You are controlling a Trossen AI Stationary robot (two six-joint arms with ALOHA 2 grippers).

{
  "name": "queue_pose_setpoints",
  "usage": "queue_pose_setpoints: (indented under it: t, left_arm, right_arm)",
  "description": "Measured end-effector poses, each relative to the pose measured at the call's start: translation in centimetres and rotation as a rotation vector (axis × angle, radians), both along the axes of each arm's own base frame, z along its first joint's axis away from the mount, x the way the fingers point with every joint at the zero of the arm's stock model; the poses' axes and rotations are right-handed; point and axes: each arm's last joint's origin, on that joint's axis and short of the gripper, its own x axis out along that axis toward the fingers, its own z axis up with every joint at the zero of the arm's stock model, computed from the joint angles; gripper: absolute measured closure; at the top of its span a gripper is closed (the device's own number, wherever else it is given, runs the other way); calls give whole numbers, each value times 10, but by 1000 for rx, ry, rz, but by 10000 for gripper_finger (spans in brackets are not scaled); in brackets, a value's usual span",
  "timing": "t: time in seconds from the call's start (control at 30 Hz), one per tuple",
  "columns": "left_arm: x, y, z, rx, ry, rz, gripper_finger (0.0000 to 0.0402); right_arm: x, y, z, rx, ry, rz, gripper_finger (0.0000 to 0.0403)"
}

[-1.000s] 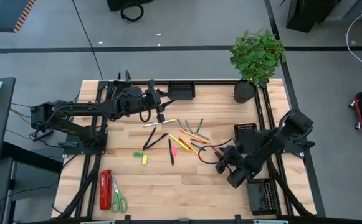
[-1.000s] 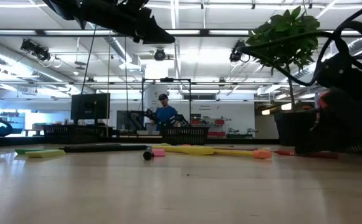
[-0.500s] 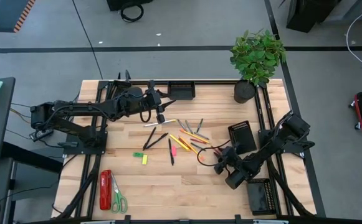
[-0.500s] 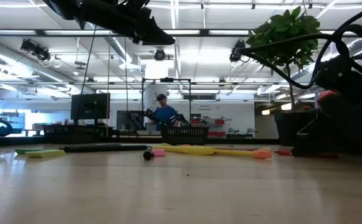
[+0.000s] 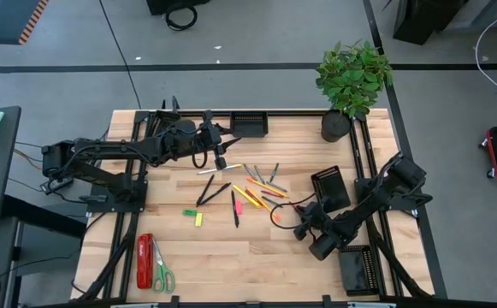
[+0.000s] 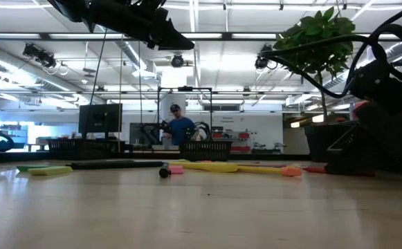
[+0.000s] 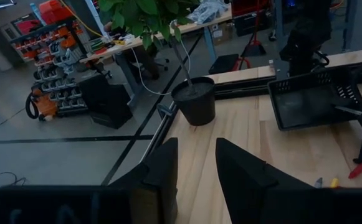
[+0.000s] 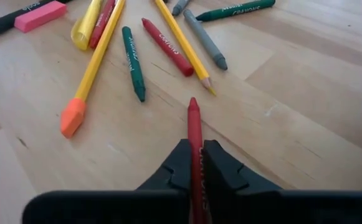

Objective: Sort crayons/erasers/pens/pencils in bins
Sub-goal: Put the red crayon into the middle right black bin

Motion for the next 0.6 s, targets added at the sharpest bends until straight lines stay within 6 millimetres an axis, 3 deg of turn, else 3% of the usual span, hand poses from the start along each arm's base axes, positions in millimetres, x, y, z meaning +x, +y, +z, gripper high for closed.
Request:
queue_pose_setpoints:
  t: [0.13, 0.37, 0.6]
  left_arm:
    - [0, 0, 0, 0, 0, 0, 282]
    - [0, 0, -1, -2, 14, 0, 284]
    - [-1, 0, -4, -6, 38, -1, 289]
  right_arm:
    - [-1, -1, 12, 19, -1, 13, 365]
    - [-1, -6, 52, 38, -70, 43, 364]
    - [-23, -23, 96, 91, -53, 61, 364]
